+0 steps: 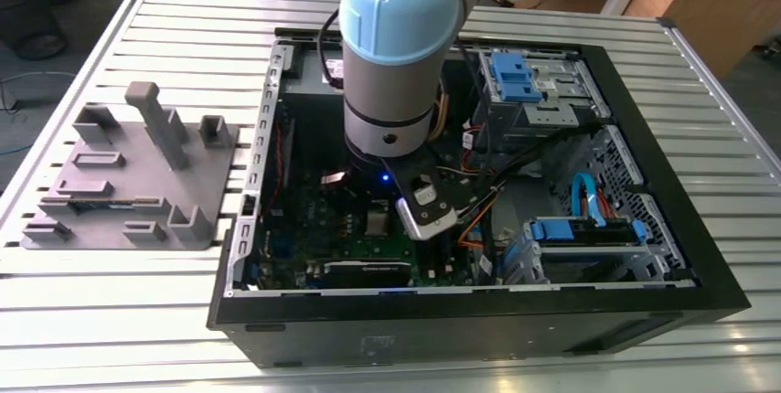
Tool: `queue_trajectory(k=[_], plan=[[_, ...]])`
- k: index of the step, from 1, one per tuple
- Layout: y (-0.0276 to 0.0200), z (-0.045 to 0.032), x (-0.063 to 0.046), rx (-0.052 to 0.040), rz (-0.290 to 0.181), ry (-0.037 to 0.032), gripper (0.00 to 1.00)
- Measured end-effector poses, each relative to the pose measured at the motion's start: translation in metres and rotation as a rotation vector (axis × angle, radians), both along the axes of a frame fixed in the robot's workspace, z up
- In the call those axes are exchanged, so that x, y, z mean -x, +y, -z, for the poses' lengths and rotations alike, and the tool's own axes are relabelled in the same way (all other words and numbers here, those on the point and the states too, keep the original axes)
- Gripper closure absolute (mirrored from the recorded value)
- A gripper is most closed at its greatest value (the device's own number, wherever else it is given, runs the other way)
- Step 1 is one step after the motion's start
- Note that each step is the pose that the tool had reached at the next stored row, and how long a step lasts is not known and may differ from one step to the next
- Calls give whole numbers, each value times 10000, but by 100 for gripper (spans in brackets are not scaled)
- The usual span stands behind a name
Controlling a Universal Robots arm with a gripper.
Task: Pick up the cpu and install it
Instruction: 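Place the cpu into insertion slot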
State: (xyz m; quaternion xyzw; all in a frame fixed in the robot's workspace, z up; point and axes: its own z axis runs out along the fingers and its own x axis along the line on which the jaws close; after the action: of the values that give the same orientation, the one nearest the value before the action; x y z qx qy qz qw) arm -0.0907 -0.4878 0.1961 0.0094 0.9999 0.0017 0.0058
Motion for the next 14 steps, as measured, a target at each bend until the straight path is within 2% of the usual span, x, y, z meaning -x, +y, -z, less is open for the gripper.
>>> queue_trajectory(k=[14], plan=[[0, 25, -13, -2, -1, 0, 62]])
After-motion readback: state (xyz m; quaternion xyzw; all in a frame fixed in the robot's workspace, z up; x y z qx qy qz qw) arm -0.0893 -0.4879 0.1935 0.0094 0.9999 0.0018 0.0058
